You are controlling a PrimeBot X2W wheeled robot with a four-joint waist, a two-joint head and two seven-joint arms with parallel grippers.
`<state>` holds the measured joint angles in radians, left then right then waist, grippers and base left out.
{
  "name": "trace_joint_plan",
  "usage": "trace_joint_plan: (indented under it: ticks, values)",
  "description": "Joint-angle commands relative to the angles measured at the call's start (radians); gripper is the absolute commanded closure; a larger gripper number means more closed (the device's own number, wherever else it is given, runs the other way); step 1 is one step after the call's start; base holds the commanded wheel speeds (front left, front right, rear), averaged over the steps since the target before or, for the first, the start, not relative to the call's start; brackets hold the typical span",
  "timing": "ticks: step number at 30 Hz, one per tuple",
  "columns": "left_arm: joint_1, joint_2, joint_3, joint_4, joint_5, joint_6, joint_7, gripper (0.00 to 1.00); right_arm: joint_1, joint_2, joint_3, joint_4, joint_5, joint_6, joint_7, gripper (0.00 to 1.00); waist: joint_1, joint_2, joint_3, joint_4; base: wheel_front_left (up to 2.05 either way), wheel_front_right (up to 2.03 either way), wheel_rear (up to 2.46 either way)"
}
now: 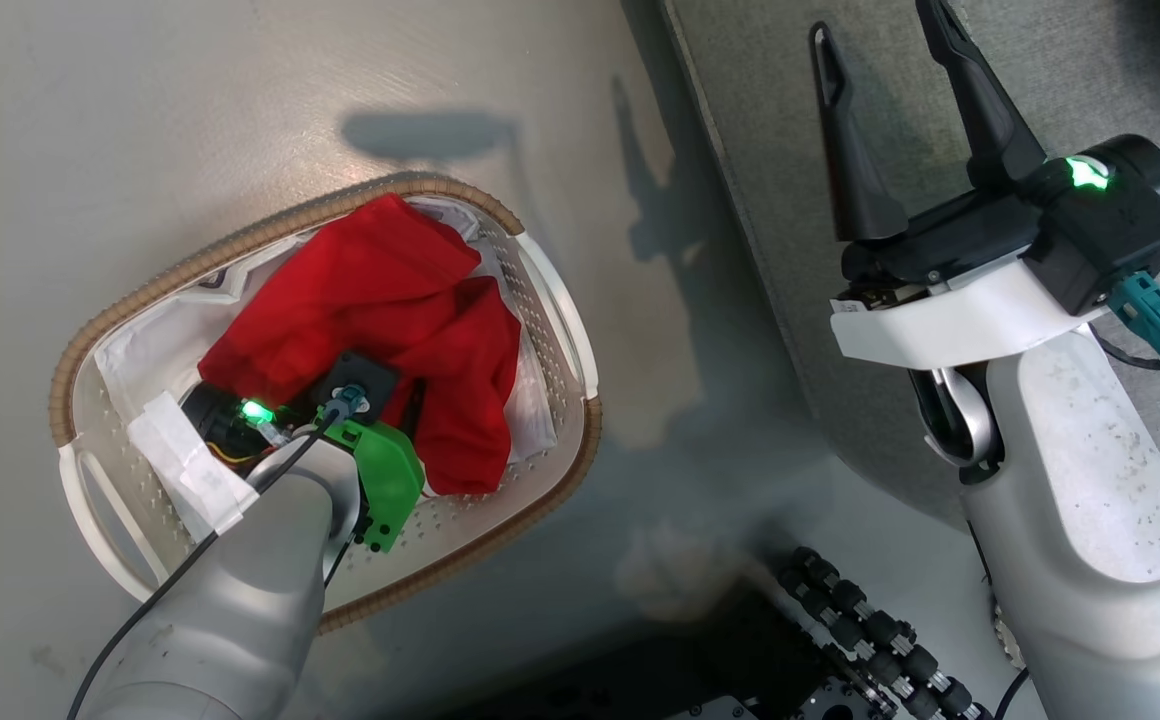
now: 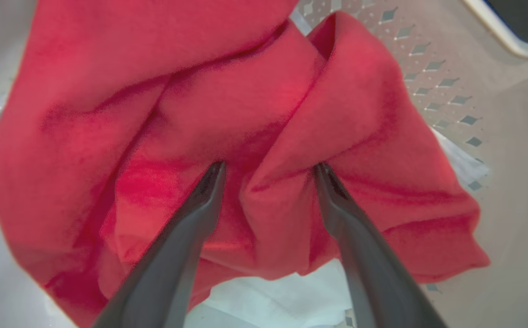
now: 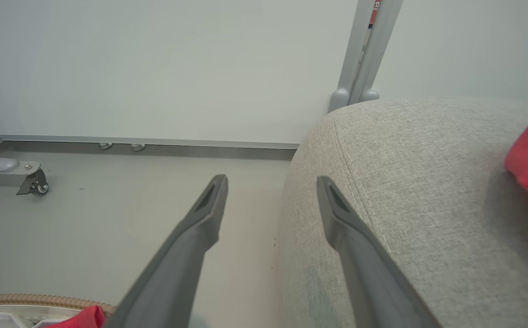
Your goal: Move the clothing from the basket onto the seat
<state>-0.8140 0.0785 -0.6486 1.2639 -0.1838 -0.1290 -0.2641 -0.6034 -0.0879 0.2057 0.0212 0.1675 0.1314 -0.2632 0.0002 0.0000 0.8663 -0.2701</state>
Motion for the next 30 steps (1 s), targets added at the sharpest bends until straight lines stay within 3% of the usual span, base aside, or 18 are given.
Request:
trace_joint_plan:
  ticks: [1,2,9,17,30]
  values:
    - [-0.016,0.01,-0.004,0.006,0.0,-0.002,0.0,0.35,-0.009,-0.003,0.004,-0.005,-0.005,-0.001,-0.002,0.0,-0.0002,0.0,0.006,0.0,0.0,0.0,0.0]
    - [-0.015,0.009,-0.005,0.009,-0.004,-0.002,0.002,1.0,-0.01,-0.003,0.006,-0.005,-0.006,-0.001,-0.002,0.0,-0.0002,0.0,0.002,0.001,0.0,0.0,0.0]
    - [0.034,-0.011,0.016,-0.01,-0.056,-0.002,0.0,1.0,0.015,-0.008,0.012,0.031,-0.004,-0.001,-0.002,0.0,-0.0002,0.0,-0.071,0.028,0.0,0.0,0.0]
    - [0.188,-0.013,0.1,-0.196,-0.119,0.009,0.0,1.0,0.072,-0.009,0.027,0.112,0.013,-0.001,-0.002,0.0,-0.0002,0.0,-0.256,0.07,0.0,0.0,0.0]
    - [0.45,-0.023,0.221,-0.533,-0.1,-0.001,-0.001,1.0,0.222,-0.018,0.05,0.219,0.013,-0.001,-0.002,0.0,-0.0002,0.0,-0.534,0.172,0.0,0.0,0.0]
